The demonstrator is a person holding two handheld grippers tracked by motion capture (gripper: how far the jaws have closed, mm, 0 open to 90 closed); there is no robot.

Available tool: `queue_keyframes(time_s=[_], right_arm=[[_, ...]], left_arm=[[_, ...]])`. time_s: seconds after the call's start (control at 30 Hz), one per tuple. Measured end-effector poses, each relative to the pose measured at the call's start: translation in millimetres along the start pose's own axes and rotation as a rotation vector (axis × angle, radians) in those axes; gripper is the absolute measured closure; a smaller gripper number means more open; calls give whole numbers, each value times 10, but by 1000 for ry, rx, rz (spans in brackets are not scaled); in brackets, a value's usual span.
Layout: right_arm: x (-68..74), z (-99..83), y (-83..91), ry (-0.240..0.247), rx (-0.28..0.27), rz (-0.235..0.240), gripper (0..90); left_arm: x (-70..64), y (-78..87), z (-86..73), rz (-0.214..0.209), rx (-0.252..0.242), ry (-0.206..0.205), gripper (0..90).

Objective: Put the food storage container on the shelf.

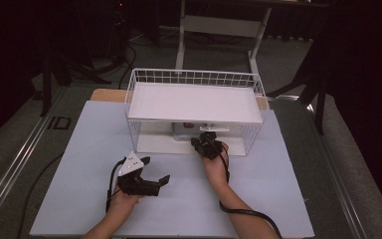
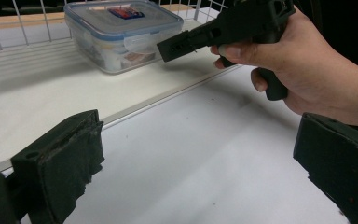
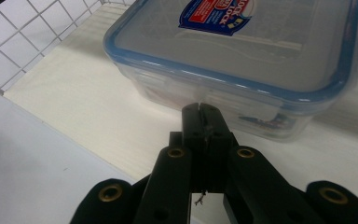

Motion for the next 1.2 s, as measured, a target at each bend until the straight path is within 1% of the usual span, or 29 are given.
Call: queue_keyframes(time_s=[0.07,0.1,0.13,0.2,0.23,0.3,0.37,0.4,0.43,0.47,0.5,0.53,0.6,0.63,0.67,0.7,0.73,0.77,0.8,0.83,0.87,0.9,0.93,1.0,1.03,1.07,1.13,1.17,1.2], right_arm=[[12,-11,12,-4,-1,3,899],[11,-15,18,5,-7,2,899],[38,-50,48,19,-18,9,897],[73,-100,88,27,-19,17,883],[96,-129,115,20,-20,27,876],[140,-181,171,26,-23,46,841],[188,-215,249,51,-38,54,794],[204,-226,287,59,-47,56,757],[216,-237,318,56,-52,64,710],[235,-253,367,52,-58,76,678],[249,-270,405,50,-59,76,649],[268,-280,450,49,-69,78,618],[298,-298,522,68,-76,75,546],[307,-303,561,74,-84,70,513],[307,-303,561,74,-84,70,513],[319,-303,602,80,-96,76,513],[350,-312,677,102,-108,85,317],[371,-319,705,109,-110,101,266],[391,-334,728,117,-105,123,232],[403,-341,762,116,-114,138,207],[403,-341,762,116,-114,138,207],[417,-341,798,116,-127,156,189],[435,-351,843,133,-137,164,158],[449,-364,885,155,-143,162,144],[451,-373,907,158,-146,162,144],[444,-386,933,159,-150,150,144],[450,-423,982,170,-146,154,146],[438,-450,1015,169,-145,146,158],[434,-464,1038,165,-148,151,159]], left_arm=[[1,-1,1,0,-1,-1,23],[4,-3,5,1,-1,0,23],[3,-3,6,1,-1,0,24],[0,-1,8,0,-1,-1,24],[0,-1,8,0,-1,-1,24],[-7,12,21,0,-5,-9,24],[-14,20,34,0,-8,-18,24],[-19,24,42,-2,-12,-20,23],[-23,27,55,5,-17,-27,24],[-34,31,64,3,-17,-35,23],[-48,38,78,-3,-20,-44,24],[-53,44,93,5,-19,-50,23],[-60,61,122,20,-15,-63,23],[-70,71,139,16,-18,-66,24],[-70,71,139,16,-18,-66,23],[-70,71,139,16,-18,-66,23],[-97,113,182,1,-9,-74,24],[-106,131,196,-12,-11,-65,24],[-110,152,210,-21,-14,-59,24],[-114,177,223,-25,-19,-57,24],[-114,177,223,-25,-19,-57,23],[-125,211,239,-30,-21,-57,23],[-133,225,244,-33,-22,-59,23],[-156,252,245,-39,-18,-69,23],[-172,264,242,-42,-19,-76,24],[-189,282,237,-47,-22,-86,23],[-205,302,214,-59,-18,-81,24],[-207,312,207,-65,-22,-74,23],[-201,322,187,-70,-18,-67,23]])
Point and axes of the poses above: each handheld gripper's, and its own axes: y roughly backward along the jaws, z roughly out of its top, x roughly to its left, the point moved 10 cm from there along -y, roughly forward along the jaws, and after that the axes turned 9 degrees about x, right-handed, at the moved point
